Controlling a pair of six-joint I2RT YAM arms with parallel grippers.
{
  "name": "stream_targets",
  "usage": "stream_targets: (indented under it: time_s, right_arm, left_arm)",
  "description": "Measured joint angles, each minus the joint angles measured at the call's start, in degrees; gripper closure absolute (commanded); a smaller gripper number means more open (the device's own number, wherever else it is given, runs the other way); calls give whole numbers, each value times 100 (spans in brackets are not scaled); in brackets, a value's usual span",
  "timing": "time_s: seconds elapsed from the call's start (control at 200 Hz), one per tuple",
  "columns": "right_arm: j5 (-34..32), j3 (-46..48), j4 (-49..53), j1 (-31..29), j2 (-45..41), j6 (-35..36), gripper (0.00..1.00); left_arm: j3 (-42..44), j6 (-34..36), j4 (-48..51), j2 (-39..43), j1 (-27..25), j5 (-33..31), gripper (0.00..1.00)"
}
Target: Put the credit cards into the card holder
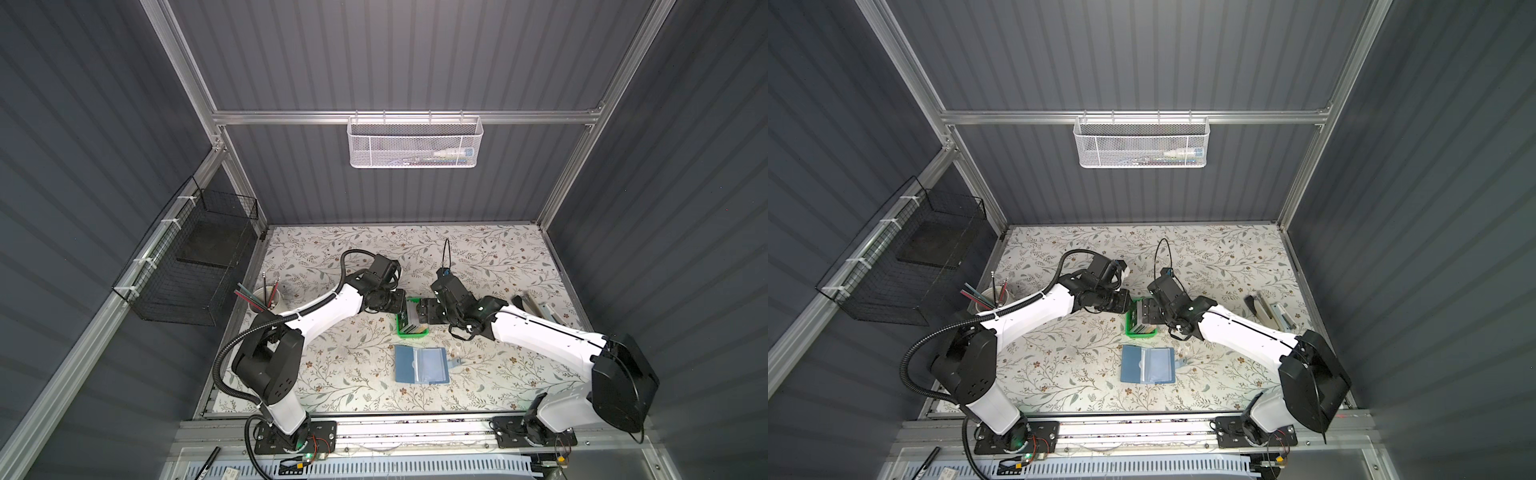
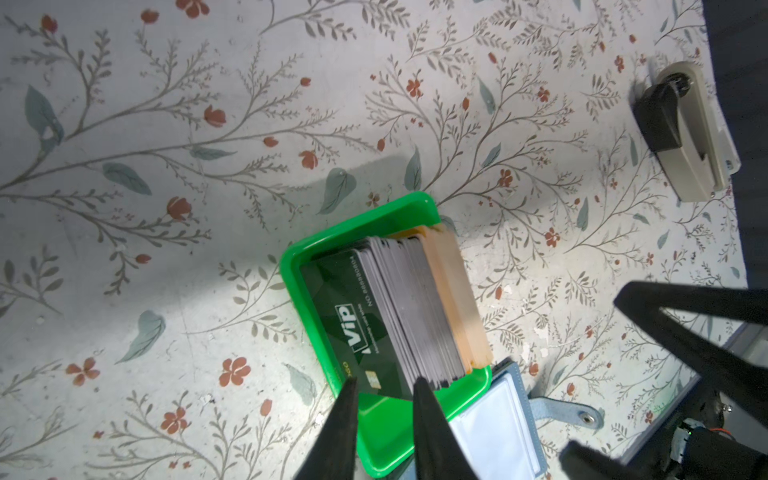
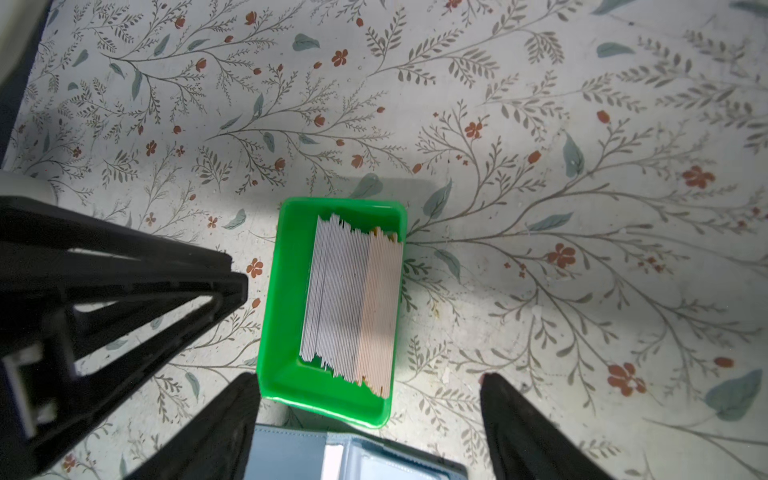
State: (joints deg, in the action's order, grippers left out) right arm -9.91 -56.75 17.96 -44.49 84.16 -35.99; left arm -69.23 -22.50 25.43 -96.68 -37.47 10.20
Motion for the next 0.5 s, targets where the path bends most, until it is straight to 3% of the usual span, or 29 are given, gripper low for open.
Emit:
stream_targets:
  time_s: [0.5]
  right_arm:
    - [-13, -251, -162, 0, 754, -87, 2]
  left_arm:
    - [-2, -66, 52, -323, 98, 487, 79]
